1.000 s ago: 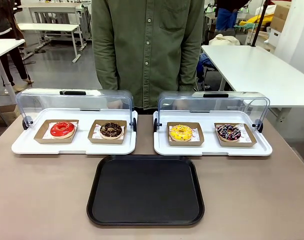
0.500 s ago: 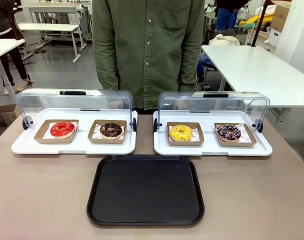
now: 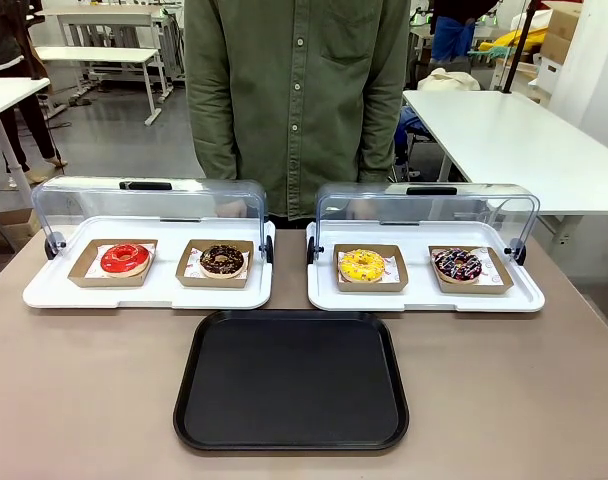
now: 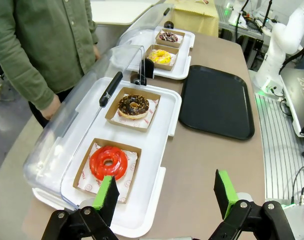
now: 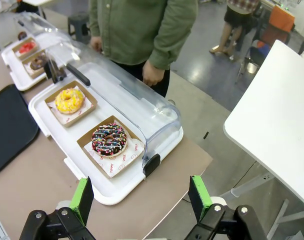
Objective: Move the third donut from the left to the tray.
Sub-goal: Pick up the Paper togo box containing the Donut indicated by the person and place it on the Handle tray.
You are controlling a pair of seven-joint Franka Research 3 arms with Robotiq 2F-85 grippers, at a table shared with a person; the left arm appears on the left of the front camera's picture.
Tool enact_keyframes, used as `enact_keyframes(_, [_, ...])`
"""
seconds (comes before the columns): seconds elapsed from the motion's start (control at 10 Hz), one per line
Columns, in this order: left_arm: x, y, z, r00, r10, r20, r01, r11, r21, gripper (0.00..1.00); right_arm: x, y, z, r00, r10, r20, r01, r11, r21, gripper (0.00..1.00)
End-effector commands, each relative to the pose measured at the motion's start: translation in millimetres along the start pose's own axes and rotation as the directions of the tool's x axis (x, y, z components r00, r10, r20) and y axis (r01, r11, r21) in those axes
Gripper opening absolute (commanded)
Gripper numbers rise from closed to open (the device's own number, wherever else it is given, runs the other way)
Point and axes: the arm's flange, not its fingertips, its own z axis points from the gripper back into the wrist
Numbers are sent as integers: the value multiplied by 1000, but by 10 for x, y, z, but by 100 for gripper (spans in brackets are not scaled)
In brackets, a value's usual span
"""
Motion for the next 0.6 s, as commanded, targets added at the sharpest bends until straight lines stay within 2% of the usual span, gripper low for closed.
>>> enact_keyframes(0.0, [4,-3,6,1000,-2,1,2,1000,1,100,-6,-18,-13,999,24,32,-24,1000,0,100])
enact_keyframes(0.5, [4,-3,6,1000,-2,1,2,1000,1,100,-6,-18,-13,999,24,32,-24,1000,0,100])
